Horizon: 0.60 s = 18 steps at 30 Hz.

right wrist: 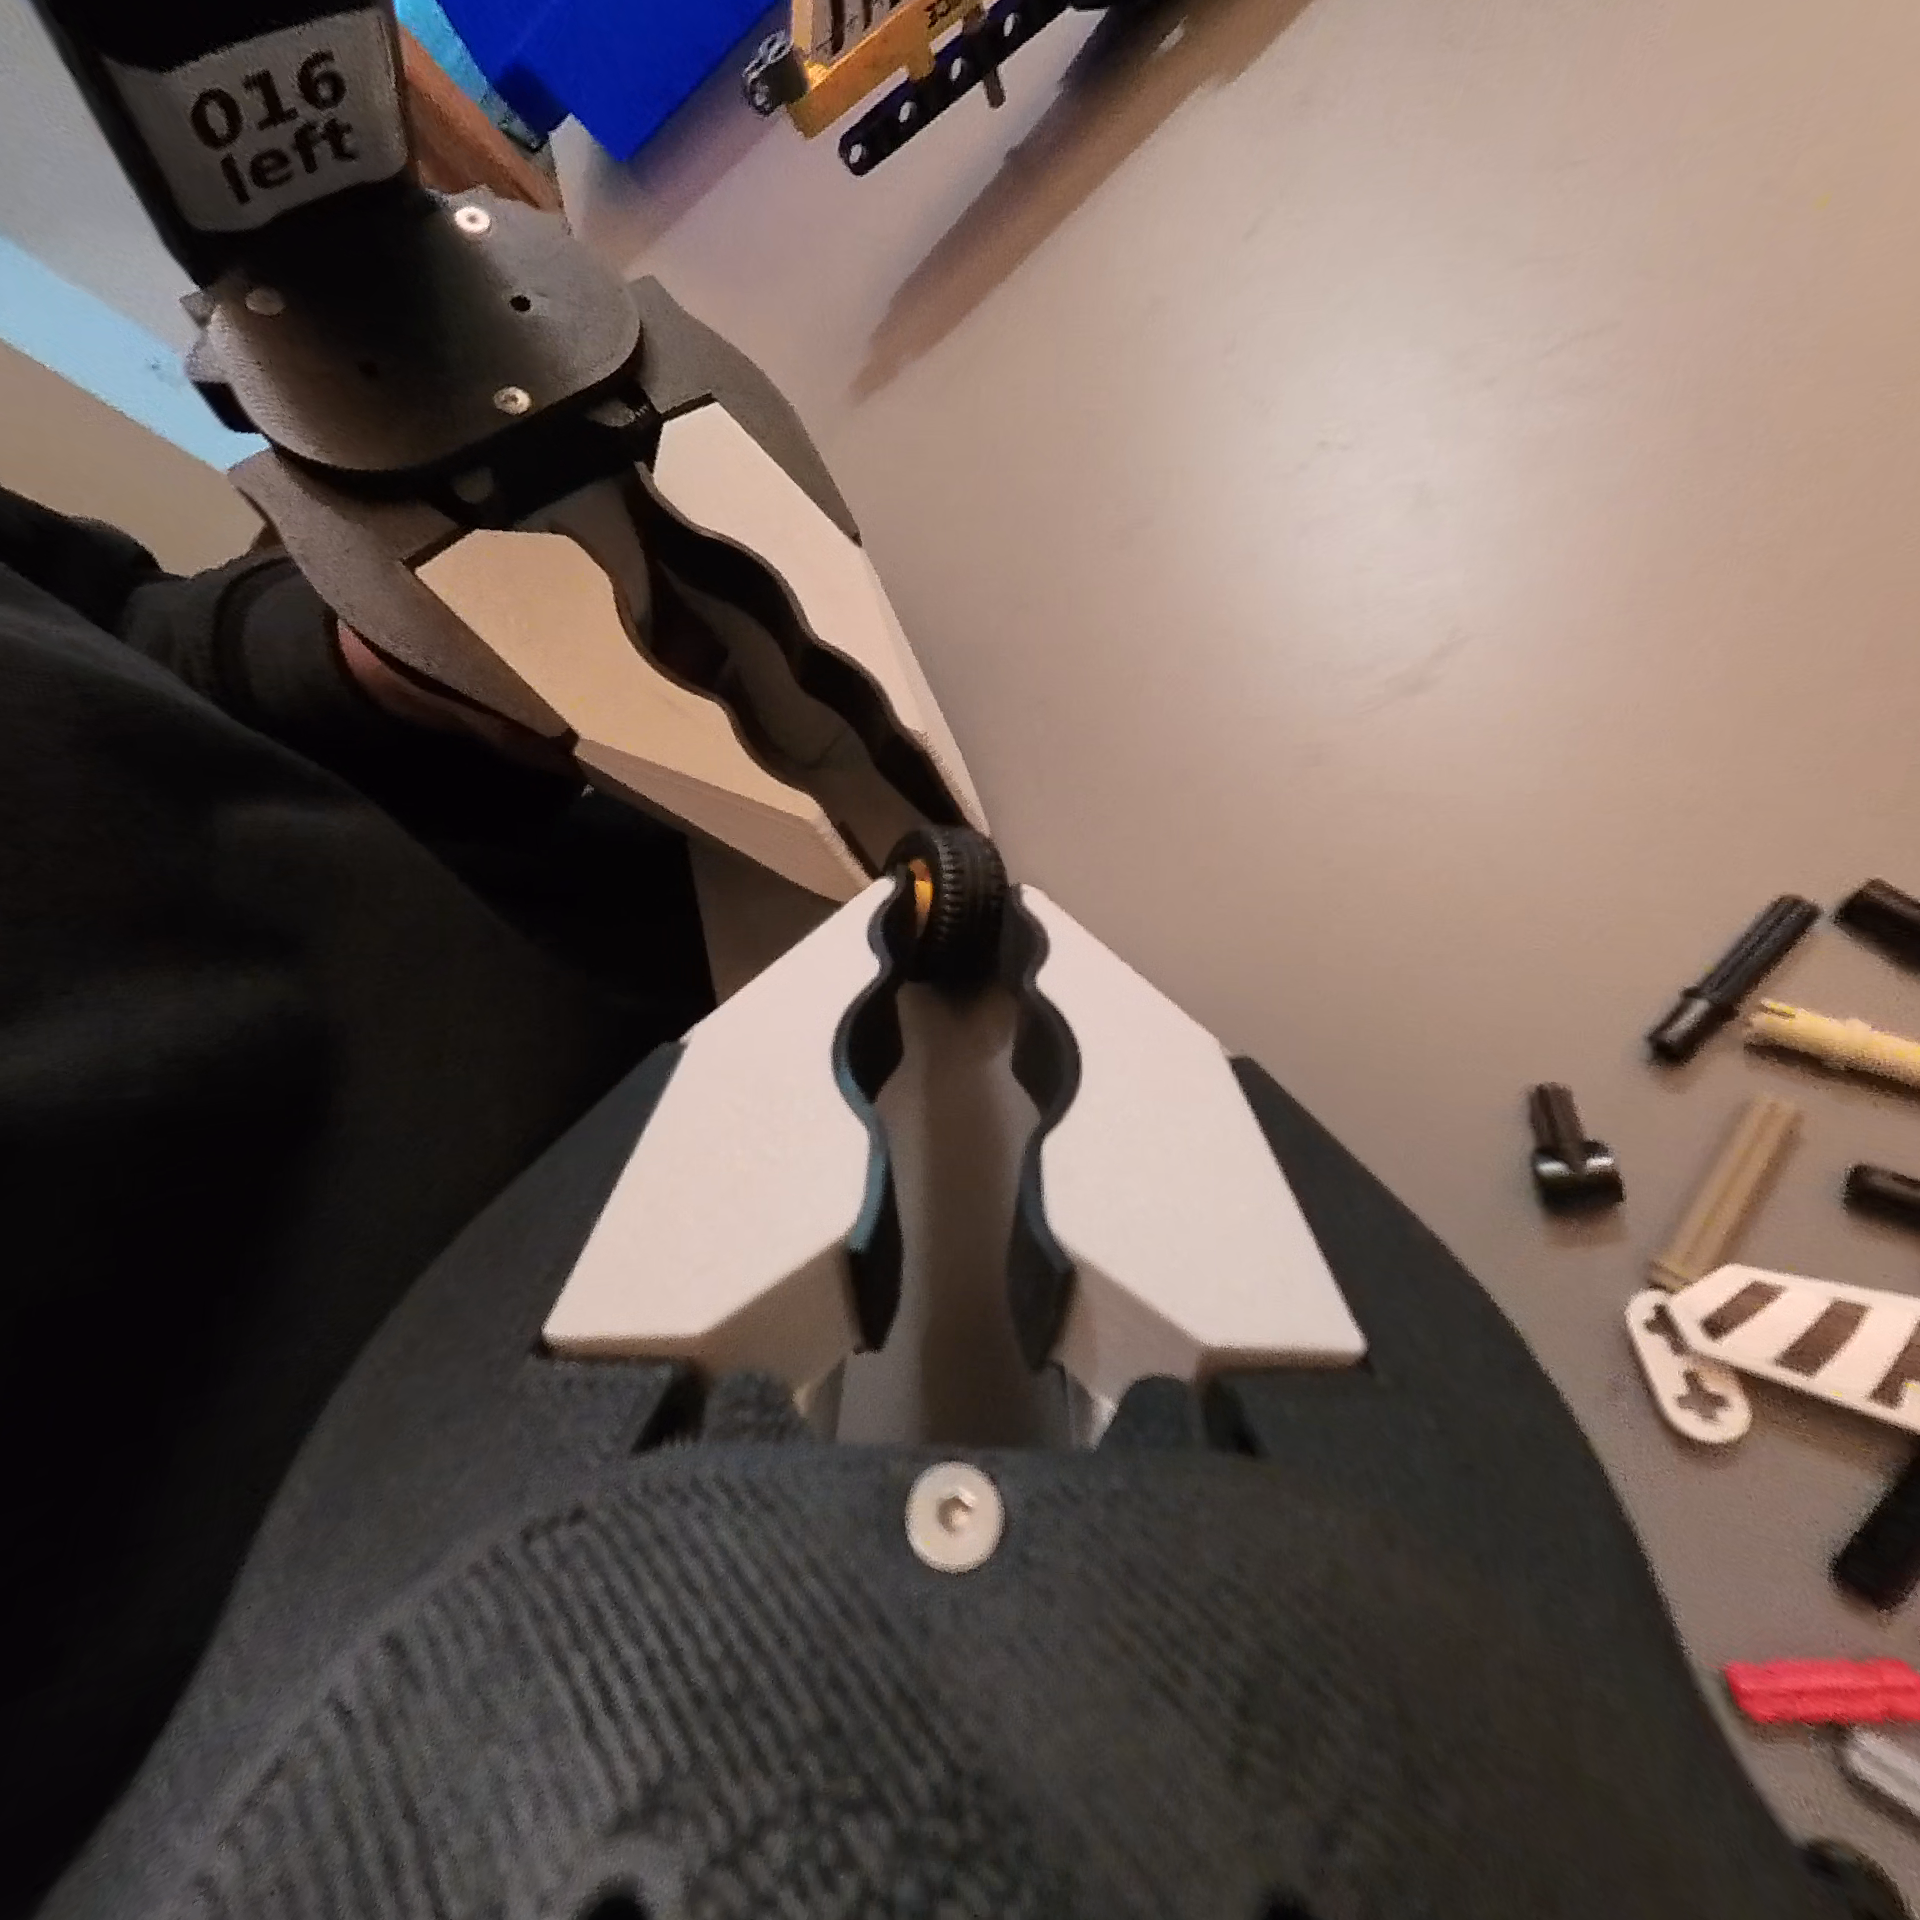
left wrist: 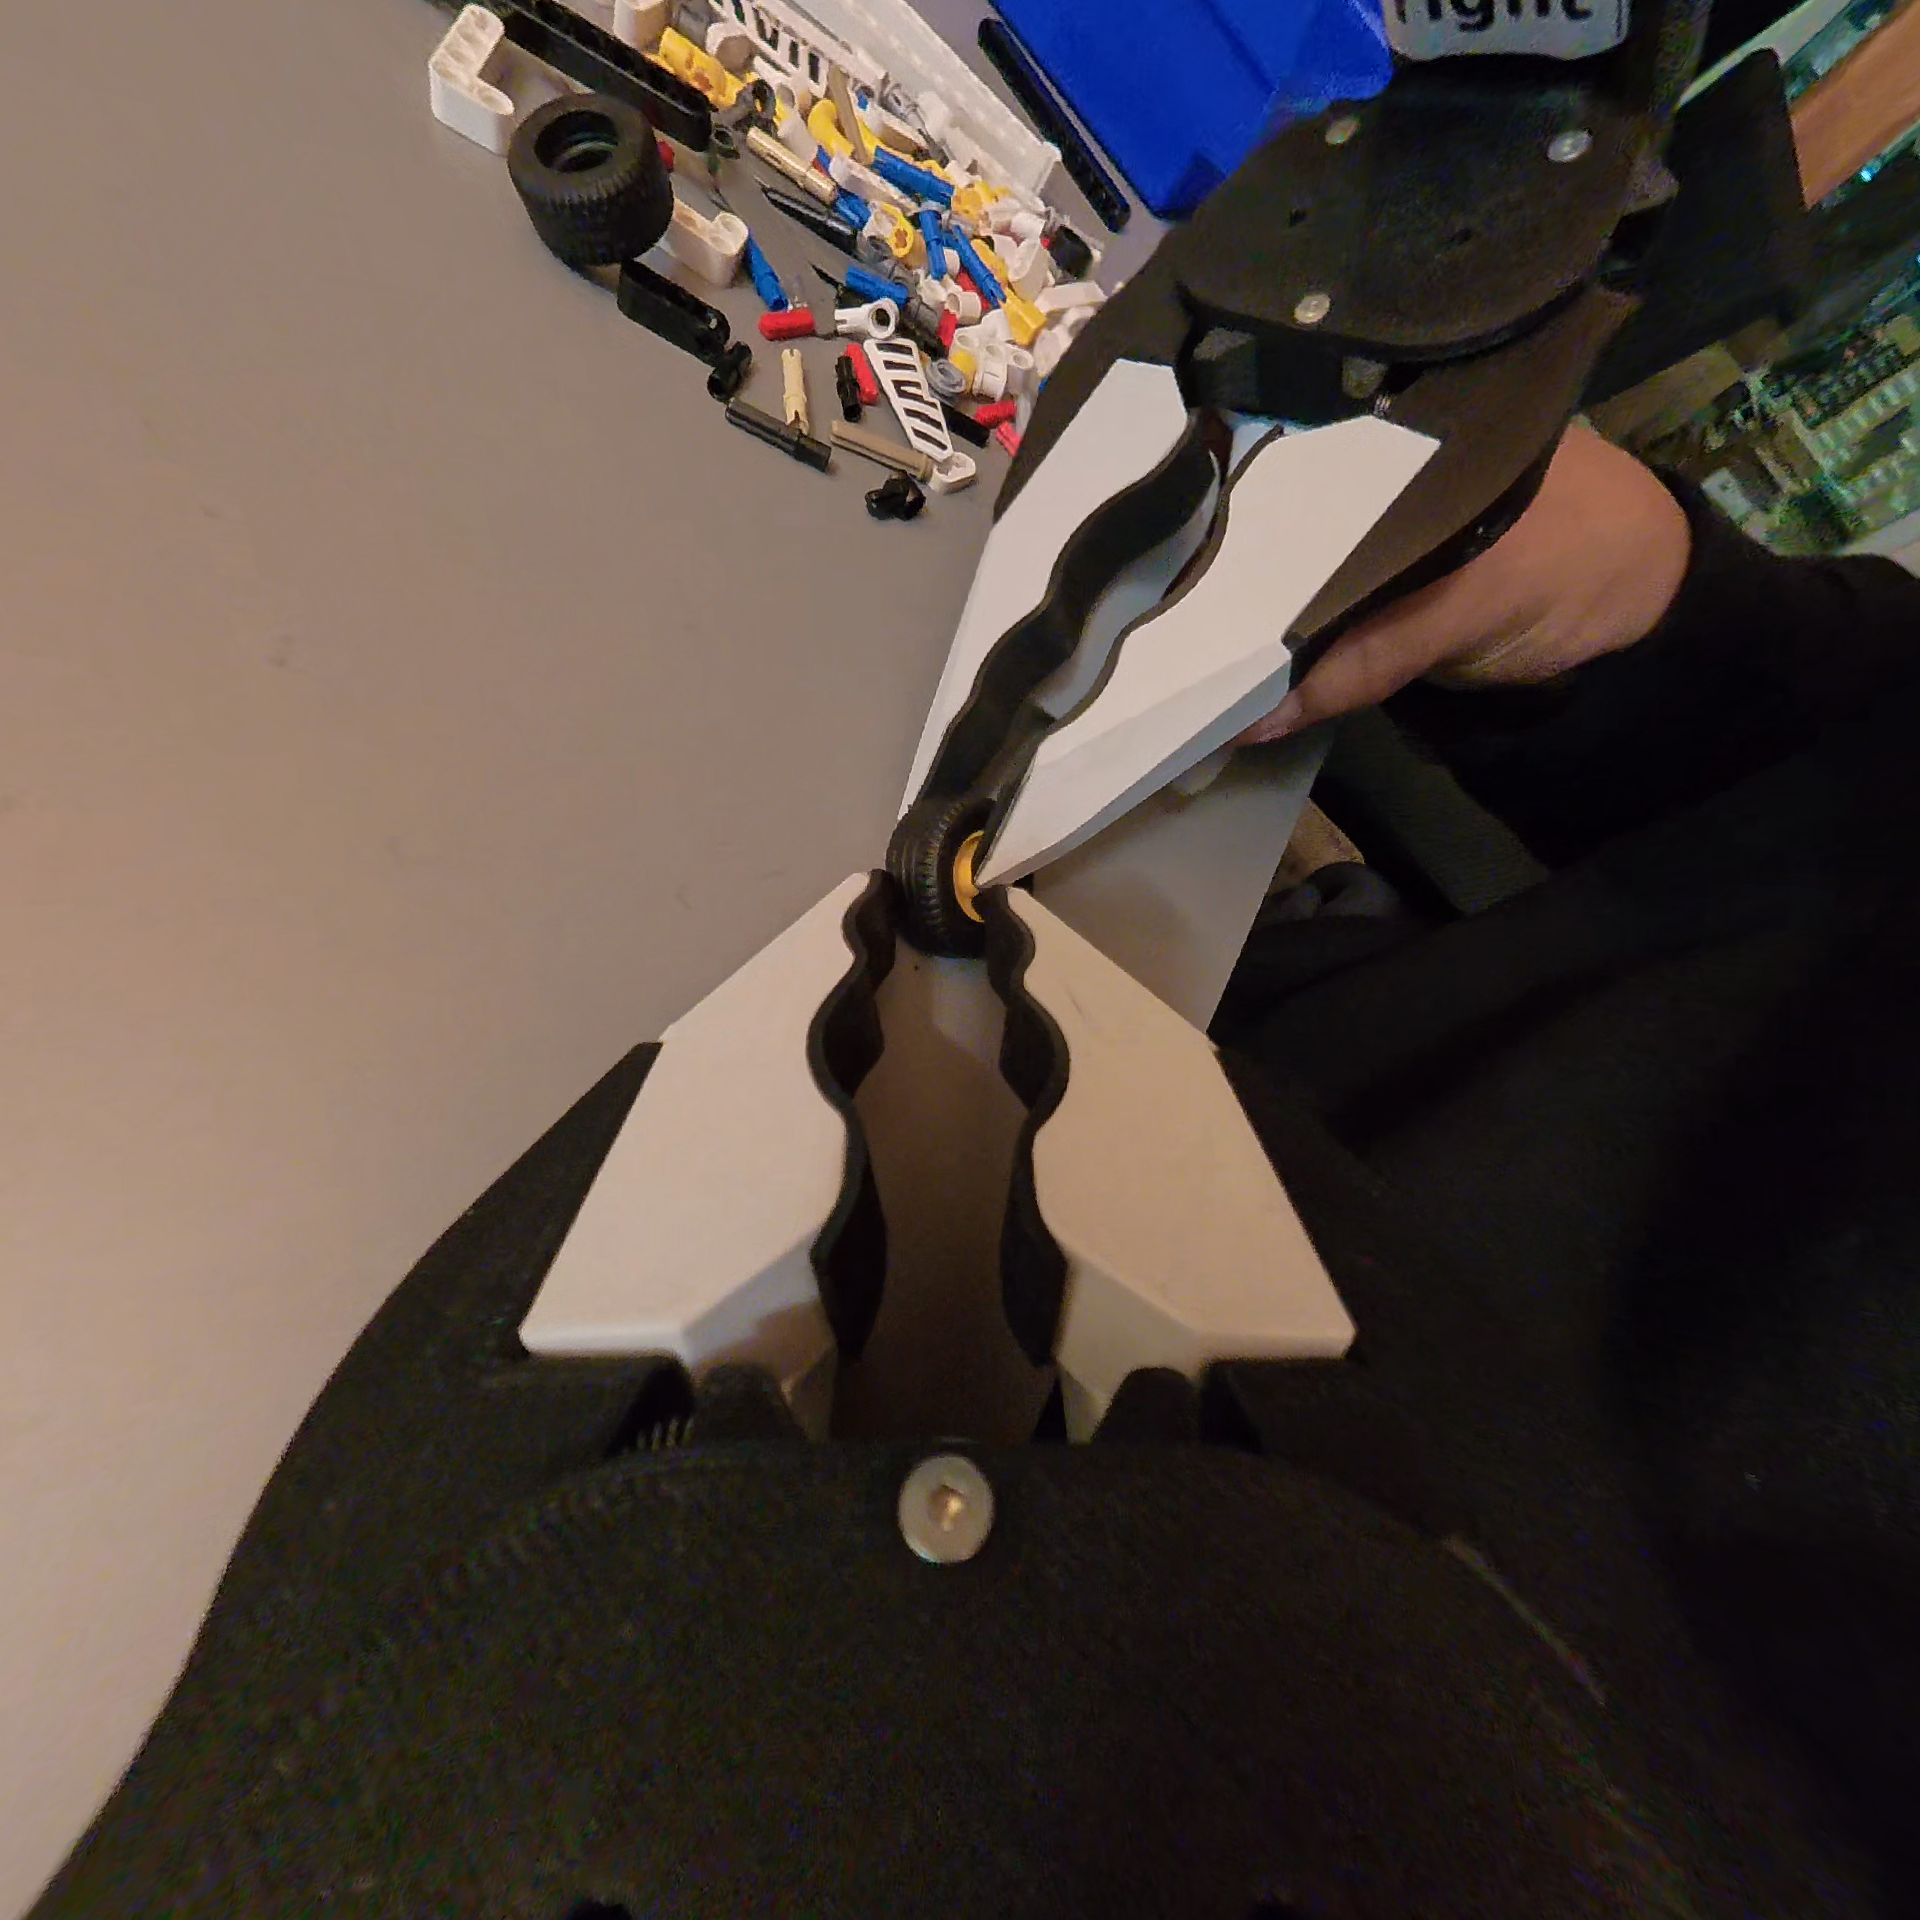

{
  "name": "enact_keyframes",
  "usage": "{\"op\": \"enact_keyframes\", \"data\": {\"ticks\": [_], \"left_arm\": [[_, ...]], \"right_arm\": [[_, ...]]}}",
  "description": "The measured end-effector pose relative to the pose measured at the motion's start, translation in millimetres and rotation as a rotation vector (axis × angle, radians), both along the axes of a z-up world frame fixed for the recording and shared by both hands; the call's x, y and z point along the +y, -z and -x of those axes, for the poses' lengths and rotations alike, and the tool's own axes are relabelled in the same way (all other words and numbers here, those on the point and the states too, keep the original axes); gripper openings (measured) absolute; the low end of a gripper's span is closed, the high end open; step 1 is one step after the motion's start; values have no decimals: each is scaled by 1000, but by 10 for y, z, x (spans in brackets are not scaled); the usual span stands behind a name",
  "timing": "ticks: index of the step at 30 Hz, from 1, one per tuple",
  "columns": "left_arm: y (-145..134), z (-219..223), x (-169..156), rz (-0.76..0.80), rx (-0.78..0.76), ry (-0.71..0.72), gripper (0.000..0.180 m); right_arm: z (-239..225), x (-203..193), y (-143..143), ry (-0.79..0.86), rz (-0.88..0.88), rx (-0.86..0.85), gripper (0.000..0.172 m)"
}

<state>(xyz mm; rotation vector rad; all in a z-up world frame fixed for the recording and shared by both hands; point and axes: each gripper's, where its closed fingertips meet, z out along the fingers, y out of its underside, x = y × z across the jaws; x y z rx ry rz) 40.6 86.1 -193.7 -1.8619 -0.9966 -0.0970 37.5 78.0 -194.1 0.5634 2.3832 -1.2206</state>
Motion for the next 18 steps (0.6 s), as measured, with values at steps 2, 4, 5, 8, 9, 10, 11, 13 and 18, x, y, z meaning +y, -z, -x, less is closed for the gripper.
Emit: {"op": "enact_keyframes", "data": {"ticks": [2,4,5,8,9,10,11,13,18], "left_arm": [[-1,-2,1,3,7,0,13],[-2,-3,1,0,5,1,13],[-2,-3,-1,1,8,0,13],[-5,-8,1,0,9,4,13],[-7,-11,2,1,13,5,12],[-9,-10,0,7,24,3,12],[-11,-10,-1,12,34,2,12],[-10,-6,-2,20,43,-2,12],[-21,-9,-4,29,68,-5,11]], "right_arm": [[1,4,-1,24,-6,20,14],[2,5,-1,39,-17,37,14],[2,5,-2,44,-27,51,14],[-3,12,-7,48,-69,141,14],[-3,12,-11,50,-85,176,14],[-3,13,-13,55,-89,190,14],[-1,14,-12,66,-77,177,14],[4,14,-12,90,-55,176,14],[5,19,-26,140,-62,259,14]]}}
